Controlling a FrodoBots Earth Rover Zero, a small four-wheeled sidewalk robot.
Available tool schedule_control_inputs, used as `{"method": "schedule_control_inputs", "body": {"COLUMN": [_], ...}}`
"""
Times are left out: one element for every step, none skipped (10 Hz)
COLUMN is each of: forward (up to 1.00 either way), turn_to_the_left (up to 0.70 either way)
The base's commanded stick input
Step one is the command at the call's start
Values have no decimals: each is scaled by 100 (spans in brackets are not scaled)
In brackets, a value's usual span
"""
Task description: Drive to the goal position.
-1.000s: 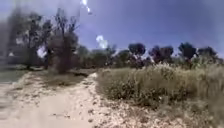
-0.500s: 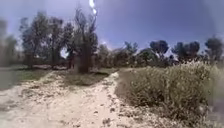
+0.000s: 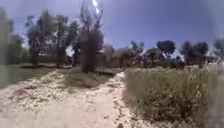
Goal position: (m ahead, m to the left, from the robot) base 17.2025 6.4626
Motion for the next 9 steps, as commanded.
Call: {"method": "schedule_control_inputs", "body": {"forward": [85, 85, 85, 85, 85, 85, 85, 85, 85], "turn_to_the_left": [34, 34, 34, 20, 0, 0, 0, 0, 0]}}
